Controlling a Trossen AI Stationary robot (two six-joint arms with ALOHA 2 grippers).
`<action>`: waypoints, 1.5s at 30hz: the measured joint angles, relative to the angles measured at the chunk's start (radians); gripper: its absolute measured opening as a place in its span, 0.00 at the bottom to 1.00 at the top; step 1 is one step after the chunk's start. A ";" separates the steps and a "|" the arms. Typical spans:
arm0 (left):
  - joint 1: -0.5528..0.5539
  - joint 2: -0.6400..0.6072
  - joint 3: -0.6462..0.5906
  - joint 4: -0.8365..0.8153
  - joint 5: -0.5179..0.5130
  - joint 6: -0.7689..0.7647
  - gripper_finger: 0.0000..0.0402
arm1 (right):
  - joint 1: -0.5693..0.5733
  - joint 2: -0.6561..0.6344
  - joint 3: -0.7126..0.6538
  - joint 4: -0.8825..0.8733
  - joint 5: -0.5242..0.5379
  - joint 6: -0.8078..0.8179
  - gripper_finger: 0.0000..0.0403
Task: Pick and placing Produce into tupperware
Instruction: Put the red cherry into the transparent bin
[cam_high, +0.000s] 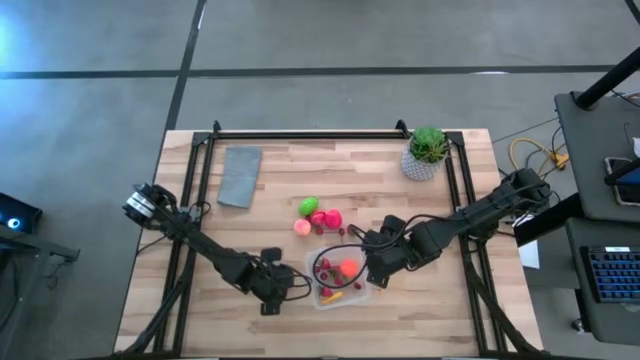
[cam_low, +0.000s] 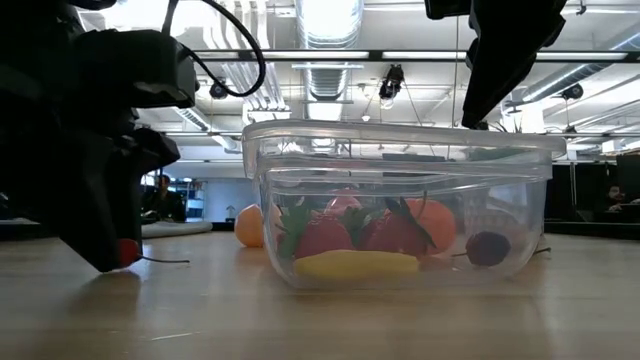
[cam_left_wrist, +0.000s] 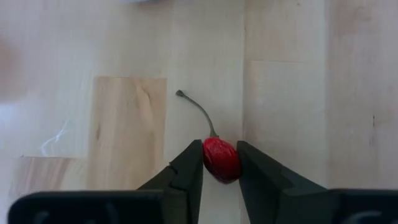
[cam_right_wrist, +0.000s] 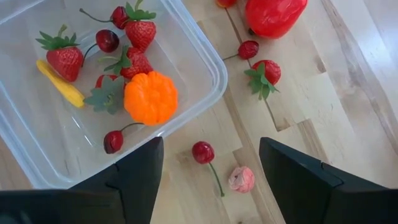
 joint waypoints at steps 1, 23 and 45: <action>0.001 -0.006 0.001 -0.007 0.000 0.001 0.18 | 0.001 -0.002 0.000 0.000 0.000 0.000 0.64; 0.171 -0.146 0.166 0.168 -0.064 0.260 0.18 | 0.005 -0.366 -0.073 -0.229 0.160 0.124 0.65; 0.232 -0.069 0.190 0.218 0.085 0.023 0.54 | 0.005 -0.463 -0.312 -0.090 0.058 0.159 0.66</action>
